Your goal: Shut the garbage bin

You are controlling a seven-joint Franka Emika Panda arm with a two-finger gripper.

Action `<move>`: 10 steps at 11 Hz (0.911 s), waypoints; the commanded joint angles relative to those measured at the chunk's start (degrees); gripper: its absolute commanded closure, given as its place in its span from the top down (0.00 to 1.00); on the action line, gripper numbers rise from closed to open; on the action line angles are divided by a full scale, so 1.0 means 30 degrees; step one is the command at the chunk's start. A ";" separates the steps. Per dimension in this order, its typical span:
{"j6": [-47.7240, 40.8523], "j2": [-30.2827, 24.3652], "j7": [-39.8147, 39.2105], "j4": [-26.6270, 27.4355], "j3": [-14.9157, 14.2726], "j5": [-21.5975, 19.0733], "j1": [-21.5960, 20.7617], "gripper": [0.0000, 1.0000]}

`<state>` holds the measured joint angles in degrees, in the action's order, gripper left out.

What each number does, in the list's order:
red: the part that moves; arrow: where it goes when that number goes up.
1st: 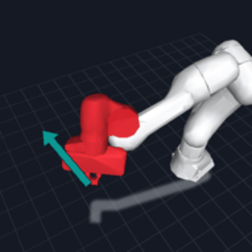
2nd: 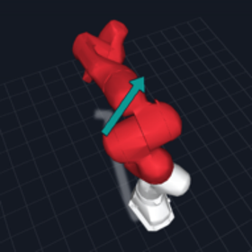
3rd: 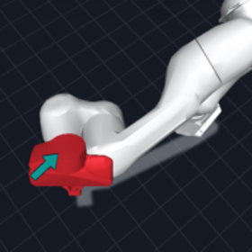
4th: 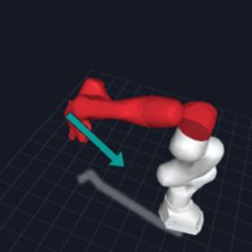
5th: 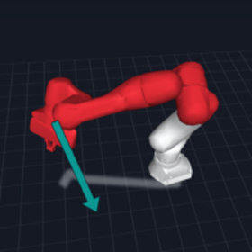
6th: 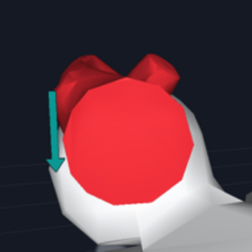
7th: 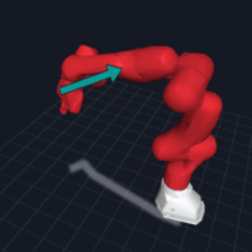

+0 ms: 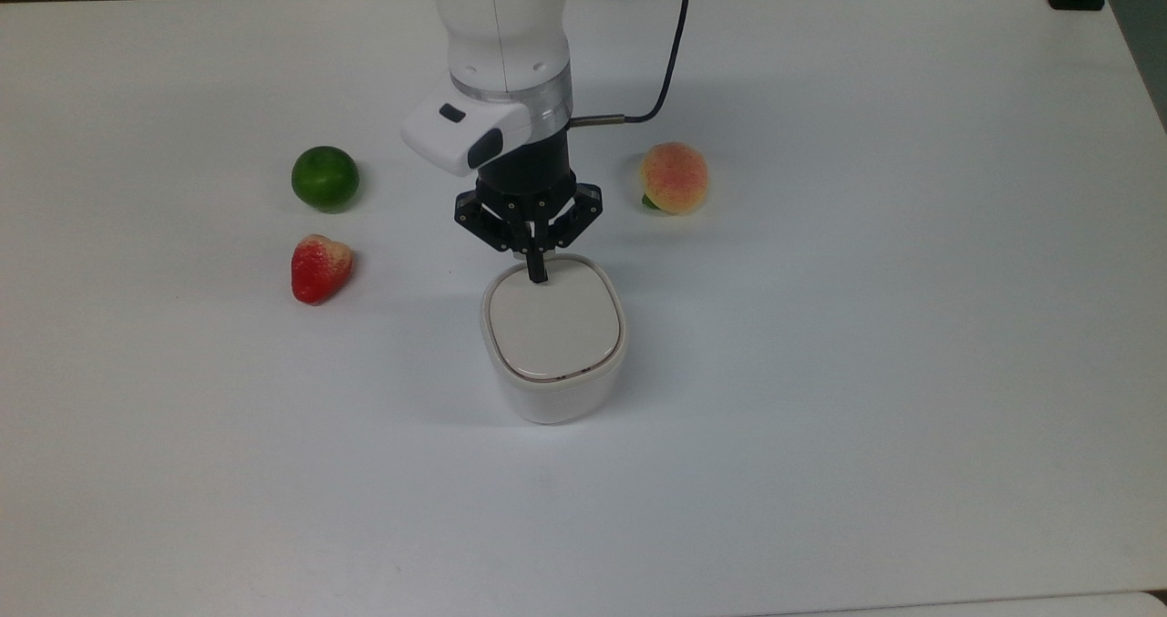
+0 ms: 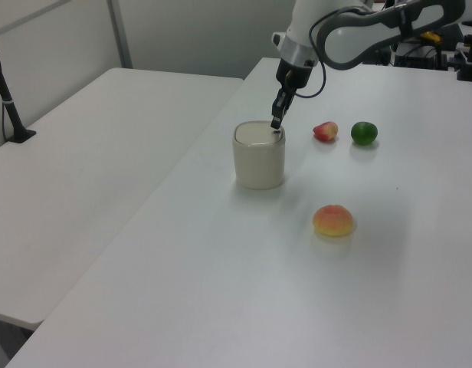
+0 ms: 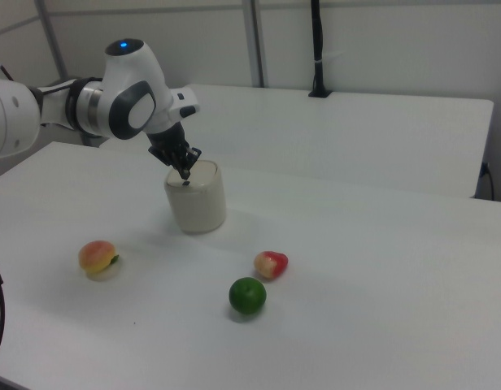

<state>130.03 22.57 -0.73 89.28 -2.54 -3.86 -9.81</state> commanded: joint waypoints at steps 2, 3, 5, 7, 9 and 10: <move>-0.2146 -0.2275 -0.0051 0.0387 -0.0002 -0.0089 0.0514 0.00; -0.2876 -0.2860 0.0007 0.0416 -0.0002 -0.0176 0.0516 0.00; -0.4603 -0.4207 0.0066 0.0416 -0.0002 -0.0381 0.0923 0.02; -0.6653 -0.5613 0.0096 0.0416 -0.0060 -0.0792 0.1247 0.26; -0.8297 -0.6699 0.1667 0.0445 -0.0265 -0.1668 0.1366 0.66; -0.8797 -0.7168 0.2838 0.0532 -0.0266 -0.1642 0.1366 0.86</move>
<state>107.14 5.28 1.54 88.80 -2.98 -7.41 -5.58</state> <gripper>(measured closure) 0.731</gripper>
